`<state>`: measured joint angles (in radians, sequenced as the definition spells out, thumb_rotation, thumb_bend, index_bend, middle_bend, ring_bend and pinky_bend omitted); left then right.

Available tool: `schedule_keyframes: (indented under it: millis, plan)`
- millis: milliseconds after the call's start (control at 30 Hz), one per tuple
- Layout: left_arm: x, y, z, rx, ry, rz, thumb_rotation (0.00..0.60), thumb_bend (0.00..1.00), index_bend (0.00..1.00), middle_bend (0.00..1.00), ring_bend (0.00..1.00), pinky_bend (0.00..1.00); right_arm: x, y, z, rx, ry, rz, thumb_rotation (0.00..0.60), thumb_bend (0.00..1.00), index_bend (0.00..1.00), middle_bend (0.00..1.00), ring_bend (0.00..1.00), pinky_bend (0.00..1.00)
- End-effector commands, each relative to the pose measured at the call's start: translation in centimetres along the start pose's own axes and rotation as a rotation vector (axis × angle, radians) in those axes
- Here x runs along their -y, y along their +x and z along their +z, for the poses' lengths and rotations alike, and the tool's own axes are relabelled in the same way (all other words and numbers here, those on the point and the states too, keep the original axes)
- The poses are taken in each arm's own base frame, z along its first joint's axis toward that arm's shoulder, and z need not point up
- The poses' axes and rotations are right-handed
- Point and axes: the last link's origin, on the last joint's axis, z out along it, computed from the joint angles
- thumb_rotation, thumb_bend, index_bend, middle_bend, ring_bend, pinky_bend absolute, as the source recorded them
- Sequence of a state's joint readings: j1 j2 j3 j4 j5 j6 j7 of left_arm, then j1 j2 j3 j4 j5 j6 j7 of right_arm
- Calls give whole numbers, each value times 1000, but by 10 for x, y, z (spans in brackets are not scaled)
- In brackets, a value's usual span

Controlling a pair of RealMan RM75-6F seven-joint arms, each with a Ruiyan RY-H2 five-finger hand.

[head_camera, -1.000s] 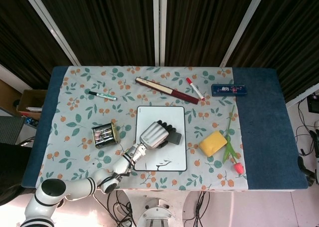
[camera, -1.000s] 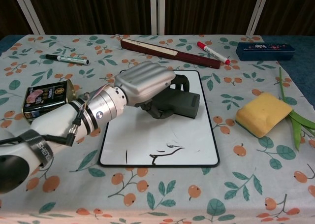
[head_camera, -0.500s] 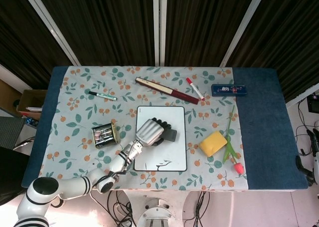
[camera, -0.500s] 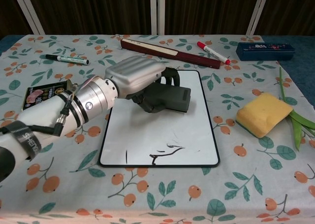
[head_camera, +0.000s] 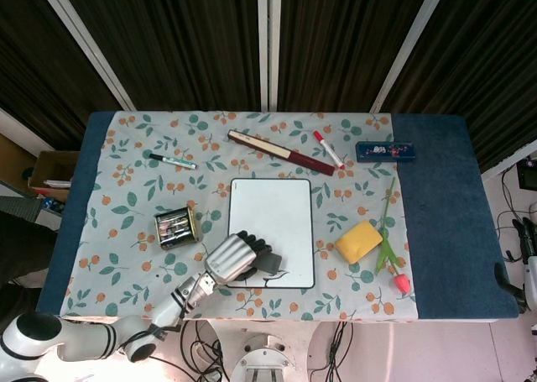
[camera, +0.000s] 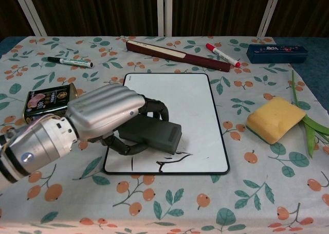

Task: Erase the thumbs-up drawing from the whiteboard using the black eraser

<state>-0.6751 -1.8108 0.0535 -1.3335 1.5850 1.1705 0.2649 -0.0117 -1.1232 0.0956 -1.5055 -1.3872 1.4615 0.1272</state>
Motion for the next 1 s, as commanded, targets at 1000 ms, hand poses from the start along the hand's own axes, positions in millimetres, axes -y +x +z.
schedule_keyframes:
  millis: [1000]
  plan:
    - [-4, -7, -45, 40, 6, -39, 600, 513, 831, 757, 639, 723, 10, -4, -1, 14, 14, -15, 600, 339, 0, 0, 0, 0]
